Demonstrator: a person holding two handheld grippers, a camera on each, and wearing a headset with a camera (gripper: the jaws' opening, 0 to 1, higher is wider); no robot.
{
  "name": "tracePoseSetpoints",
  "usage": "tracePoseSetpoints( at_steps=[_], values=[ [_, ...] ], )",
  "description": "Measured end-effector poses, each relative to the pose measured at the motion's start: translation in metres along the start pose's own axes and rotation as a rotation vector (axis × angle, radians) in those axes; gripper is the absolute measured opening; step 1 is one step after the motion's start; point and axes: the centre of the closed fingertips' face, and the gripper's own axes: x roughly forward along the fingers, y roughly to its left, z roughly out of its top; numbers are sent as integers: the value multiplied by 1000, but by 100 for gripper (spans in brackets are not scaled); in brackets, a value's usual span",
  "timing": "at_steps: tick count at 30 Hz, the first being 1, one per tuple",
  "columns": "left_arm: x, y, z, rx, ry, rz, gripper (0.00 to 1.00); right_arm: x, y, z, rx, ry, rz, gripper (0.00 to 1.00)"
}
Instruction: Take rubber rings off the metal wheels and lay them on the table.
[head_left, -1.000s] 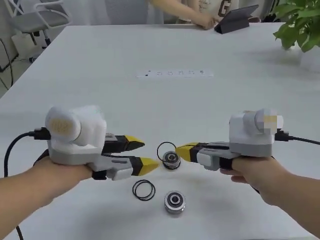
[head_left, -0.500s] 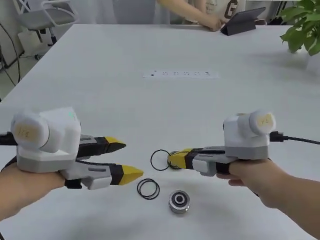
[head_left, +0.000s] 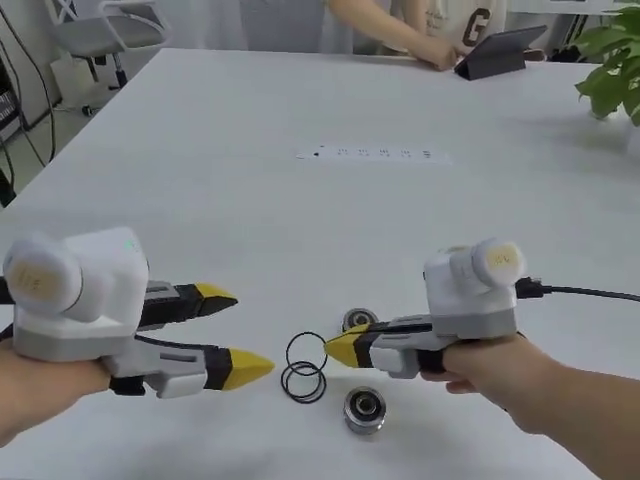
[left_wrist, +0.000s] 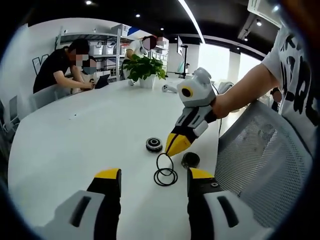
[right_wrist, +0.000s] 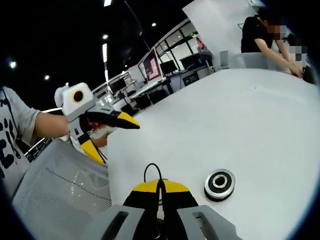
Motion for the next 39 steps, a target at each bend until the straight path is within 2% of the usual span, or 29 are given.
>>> tracePoseSetpoints(
  at_steps=[13, 23, 31, 39],
  values=[
    [-4, 4, -9, -11, 20, 10, 51, 13, 3, -16, -20, 84, 7, 0],
    [-4, 4, -17, -18, 45, 7, 51, 11, -3, -22, -39, 102, -21, 1],
    [-2, 3, -18, -21, 54, 1, 51, 8, -4, -18, -35, 83, -31, 8],
    [1, 4, -13, -16, 55, -5, 51, -1, -5, -1, -30, 16, -40, 13]
  ],
)
